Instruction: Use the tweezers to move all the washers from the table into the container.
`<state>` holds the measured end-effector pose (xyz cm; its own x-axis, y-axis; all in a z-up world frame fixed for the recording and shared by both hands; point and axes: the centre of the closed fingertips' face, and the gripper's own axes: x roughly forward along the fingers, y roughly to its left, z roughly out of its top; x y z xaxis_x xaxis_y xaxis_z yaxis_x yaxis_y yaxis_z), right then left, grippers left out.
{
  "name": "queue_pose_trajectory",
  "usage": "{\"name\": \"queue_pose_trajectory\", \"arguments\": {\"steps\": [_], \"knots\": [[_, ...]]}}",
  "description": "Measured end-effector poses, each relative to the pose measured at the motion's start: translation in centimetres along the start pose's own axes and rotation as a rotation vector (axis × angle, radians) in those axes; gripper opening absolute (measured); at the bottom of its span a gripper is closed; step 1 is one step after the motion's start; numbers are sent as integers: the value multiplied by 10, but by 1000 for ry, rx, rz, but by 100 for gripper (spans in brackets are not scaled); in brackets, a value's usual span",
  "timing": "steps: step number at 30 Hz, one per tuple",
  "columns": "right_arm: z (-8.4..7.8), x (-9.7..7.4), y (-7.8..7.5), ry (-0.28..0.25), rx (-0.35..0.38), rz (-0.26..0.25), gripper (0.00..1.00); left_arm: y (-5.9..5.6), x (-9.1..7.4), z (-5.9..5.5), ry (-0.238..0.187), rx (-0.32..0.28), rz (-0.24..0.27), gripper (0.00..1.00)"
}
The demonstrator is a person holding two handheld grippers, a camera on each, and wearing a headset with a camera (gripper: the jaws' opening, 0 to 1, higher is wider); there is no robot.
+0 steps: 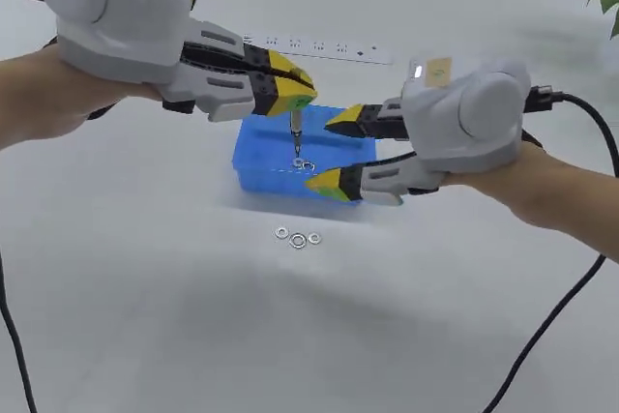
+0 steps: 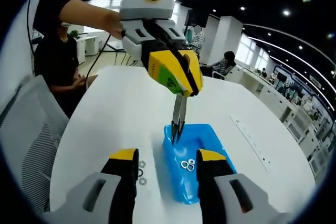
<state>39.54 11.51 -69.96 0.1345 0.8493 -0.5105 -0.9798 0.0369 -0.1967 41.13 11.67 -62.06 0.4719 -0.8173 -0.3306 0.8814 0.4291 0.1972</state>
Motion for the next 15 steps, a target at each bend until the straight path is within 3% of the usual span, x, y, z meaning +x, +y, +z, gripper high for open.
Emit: {"name": "queue_pose_trajectory", "arguments": {"steps": [6,15], "knots": [[-4,-18,20,-33,47,13,59,-6,-10,2,-9,-2,19,6],[-30,-38,47,-19,100,0,72,-41,-12,-5,-7,10,28,6]]}}
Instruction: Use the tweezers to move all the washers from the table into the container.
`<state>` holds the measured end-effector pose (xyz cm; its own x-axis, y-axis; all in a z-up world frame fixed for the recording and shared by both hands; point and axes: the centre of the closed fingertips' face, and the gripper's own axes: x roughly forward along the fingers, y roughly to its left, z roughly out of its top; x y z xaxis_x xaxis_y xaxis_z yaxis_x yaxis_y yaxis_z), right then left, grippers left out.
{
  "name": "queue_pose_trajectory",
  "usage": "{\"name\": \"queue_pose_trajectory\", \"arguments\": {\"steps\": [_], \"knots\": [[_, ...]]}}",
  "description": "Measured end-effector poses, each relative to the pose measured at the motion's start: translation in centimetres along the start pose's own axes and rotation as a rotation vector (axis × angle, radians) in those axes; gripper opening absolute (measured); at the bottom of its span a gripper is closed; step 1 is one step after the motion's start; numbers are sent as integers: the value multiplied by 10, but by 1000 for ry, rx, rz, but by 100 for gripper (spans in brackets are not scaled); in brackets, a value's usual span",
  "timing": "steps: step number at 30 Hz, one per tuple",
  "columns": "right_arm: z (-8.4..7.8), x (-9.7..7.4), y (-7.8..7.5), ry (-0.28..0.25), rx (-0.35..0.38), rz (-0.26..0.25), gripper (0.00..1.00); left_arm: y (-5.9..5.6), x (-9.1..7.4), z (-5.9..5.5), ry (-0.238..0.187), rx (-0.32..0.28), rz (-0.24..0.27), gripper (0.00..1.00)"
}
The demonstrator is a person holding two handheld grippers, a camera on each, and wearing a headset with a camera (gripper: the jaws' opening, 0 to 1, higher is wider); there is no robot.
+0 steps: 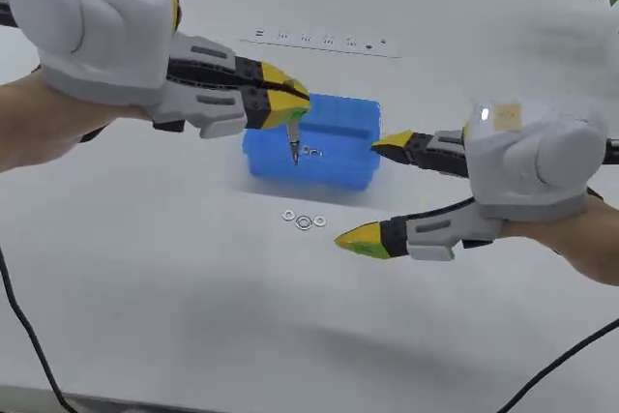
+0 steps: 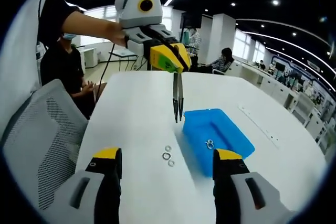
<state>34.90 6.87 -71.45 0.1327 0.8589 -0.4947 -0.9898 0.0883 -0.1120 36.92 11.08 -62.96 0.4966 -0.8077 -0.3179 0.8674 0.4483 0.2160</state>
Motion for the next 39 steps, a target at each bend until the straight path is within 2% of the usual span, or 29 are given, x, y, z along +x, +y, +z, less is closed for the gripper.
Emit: {"name": "queue_pose_trajectory", "arguments": {"steps": [5,10,13,16,19,26,34,39], "knots": [[-12,-8,12,7,21,-11,80,-14,-3,-7,4,-5,-2,6],[-16,-15,23,12,25,-6,84,-23,3,-14,-1,0,-1,6],[-19,-19,27,20,15,7,92,-24,8,-16,1,-3,-1,6],[-23,-22,32,33,14,36,95,-22,12,-15,-11,-5,-7,6],[-25,-22,35,33,29,53,100,-24,15,-18,-1,4,-24,6],[-30,-14,37,36,60,101,100,-24,16,-27,2,-4,-41,6],[-26,-10,32,19,90,107,100,-19,20,-44,3,-44,-32,6],[-33,-9,31,22,118,117,100,-20,27,-52,13,-59,-43,6]]}}
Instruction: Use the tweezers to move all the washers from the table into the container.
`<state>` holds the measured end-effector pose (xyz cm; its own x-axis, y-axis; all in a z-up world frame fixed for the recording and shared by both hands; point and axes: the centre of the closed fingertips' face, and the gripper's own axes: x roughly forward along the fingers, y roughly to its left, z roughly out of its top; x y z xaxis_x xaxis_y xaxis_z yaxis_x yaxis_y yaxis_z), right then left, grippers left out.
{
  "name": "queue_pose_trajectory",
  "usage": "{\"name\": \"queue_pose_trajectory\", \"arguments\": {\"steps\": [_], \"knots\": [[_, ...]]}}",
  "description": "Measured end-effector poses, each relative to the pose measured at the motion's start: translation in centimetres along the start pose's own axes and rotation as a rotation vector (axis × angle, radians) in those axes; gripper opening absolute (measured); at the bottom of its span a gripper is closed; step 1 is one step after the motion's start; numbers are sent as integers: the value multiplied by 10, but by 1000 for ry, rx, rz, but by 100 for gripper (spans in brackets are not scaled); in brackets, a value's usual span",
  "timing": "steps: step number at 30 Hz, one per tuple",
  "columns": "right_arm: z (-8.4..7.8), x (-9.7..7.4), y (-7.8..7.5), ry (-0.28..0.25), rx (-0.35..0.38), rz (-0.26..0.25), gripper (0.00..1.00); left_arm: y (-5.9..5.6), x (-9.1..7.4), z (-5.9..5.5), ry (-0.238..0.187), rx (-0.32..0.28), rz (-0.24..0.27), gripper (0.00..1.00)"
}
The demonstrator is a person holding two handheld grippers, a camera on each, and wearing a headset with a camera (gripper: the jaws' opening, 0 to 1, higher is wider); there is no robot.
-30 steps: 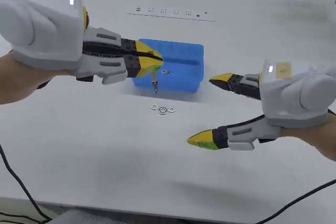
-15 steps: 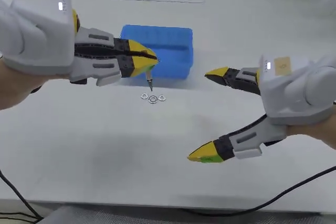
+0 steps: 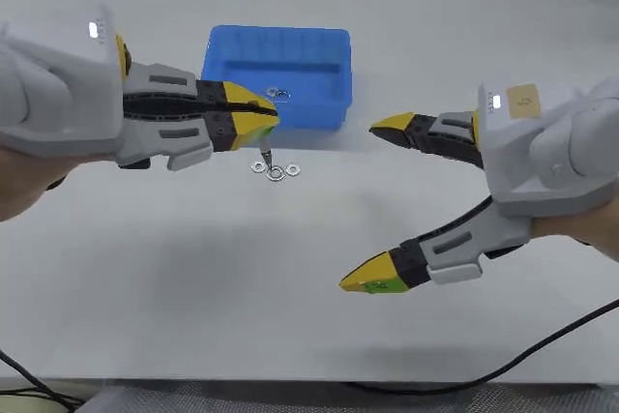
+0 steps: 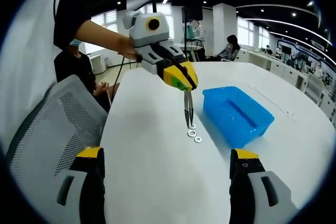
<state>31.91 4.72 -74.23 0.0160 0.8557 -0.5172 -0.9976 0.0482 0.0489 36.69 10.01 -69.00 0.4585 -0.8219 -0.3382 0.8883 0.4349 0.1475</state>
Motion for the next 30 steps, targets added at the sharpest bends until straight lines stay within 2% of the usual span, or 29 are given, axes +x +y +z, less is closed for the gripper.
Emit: {"name": "queue_pose_trajectory", "arguments": {"steps": [5,12,13,15,19,26,30], "knots": [[-4,1,2,0,22,7,100,-1,6,-2,-2,-6,-10,6],[-6,0,1,-4,35,0,100,-4,9,-16,36,10,-17,6],[-6,0,1,-5,38,0,100,-5,9,-14,19,-12,-21,6],[-7,0,0,-5,42,-2,99,-5,9,-13,17,-2,-20,6],[-7,4,-1,-2,45,-1,99,-6,9,-14,35,11,-34,6],[7,21,-5,-51,93,16,89,-17,7,-16,47,11,-87,6],[11,34,-10,-43,84,36,81,-13,7,-16,47,-4,-88,6]]}}
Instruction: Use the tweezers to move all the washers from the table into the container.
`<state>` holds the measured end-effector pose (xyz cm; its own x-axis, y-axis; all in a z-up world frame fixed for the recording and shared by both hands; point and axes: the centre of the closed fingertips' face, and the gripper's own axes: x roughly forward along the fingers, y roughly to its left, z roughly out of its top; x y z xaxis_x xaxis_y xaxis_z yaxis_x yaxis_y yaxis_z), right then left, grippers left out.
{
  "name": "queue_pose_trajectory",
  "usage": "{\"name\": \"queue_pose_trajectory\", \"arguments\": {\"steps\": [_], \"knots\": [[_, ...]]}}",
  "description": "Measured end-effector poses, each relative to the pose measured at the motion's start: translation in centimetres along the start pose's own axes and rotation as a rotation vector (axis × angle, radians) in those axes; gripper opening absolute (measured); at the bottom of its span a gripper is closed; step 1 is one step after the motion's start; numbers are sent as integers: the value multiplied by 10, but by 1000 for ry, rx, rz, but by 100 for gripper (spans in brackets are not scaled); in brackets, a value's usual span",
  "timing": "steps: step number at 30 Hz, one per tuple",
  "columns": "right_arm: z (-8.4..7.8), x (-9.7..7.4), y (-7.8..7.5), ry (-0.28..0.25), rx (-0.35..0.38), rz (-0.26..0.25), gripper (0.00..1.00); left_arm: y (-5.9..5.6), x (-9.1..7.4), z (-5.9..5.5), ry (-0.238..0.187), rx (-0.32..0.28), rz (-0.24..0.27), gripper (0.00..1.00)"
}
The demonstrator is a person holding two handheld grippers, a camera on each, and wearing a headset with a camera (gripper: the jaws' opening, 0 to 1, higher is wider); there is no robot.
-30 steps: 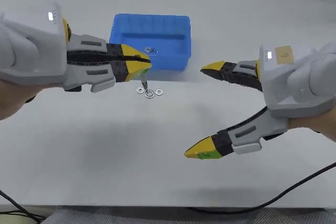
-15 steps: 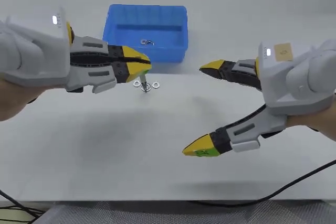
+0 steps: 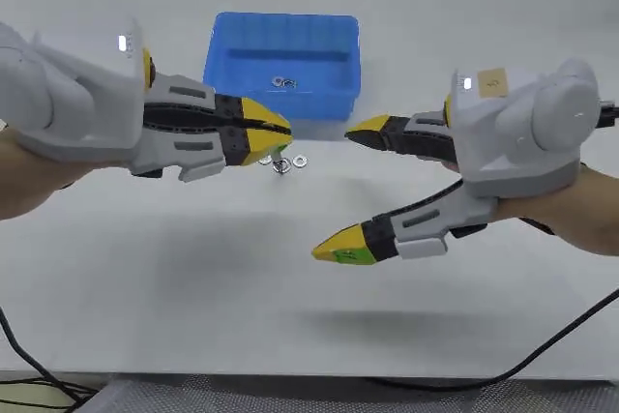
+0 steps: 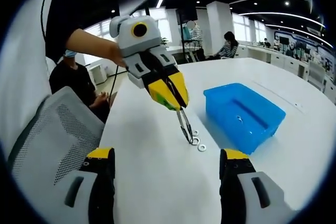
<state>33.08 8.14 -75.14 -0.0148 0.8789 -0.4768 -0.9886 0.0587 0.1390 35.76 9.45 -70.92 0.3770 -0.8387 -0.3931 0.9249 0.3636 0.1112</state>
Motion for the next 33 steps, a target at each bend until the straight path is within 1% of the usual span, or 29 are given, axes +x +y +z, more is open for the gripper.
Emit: {"name": "queue_pose_trajectory", "arguments": {"steps": [2,4,8,12,15,18,19,20,22,24,29,31,33], "knots": [[4,7,-4,-4,0,7,75,1,0,0,-1,-5,-5,6],[7,14,-8,-4,-8,10,72,1,-1,-1,3,4,-8,6],[9,27,-11,9,-33,31,69,5,-3,-2,8,4,-3,6],[11,36,-13,12,-51,44,63,1,-2,-2,7,3,-19,6],[14,42,-17,5,-58,46,58,0,-3,-3,2,-1,-19,6],[16,46,-19,2,-70,58,49,1,-5,-4,3,-4,-17,6],[16,48,-20,7,-72,65,43,1,-5,-4,4,-3,-17,6],[16,49,-21,7,-78,65,38,1,-6,-4,5,1,-17,6],[18,53,-23,5,-82,71,33,1,-6,-4,5,2,-17,6],[19,56,-23,6,-83,73,31,2,-6,-4,4,-1,-16,6],[21,61,-21,17,-123,84,25,2,-6,-4,3,-2,-16,6],[20,62,-20,29,-138,88,24,2,-5,-4,2,0,-17,6],[18,64,-17,43,-168,94,22,2,-5,-3,0,0,-19,6]]}}
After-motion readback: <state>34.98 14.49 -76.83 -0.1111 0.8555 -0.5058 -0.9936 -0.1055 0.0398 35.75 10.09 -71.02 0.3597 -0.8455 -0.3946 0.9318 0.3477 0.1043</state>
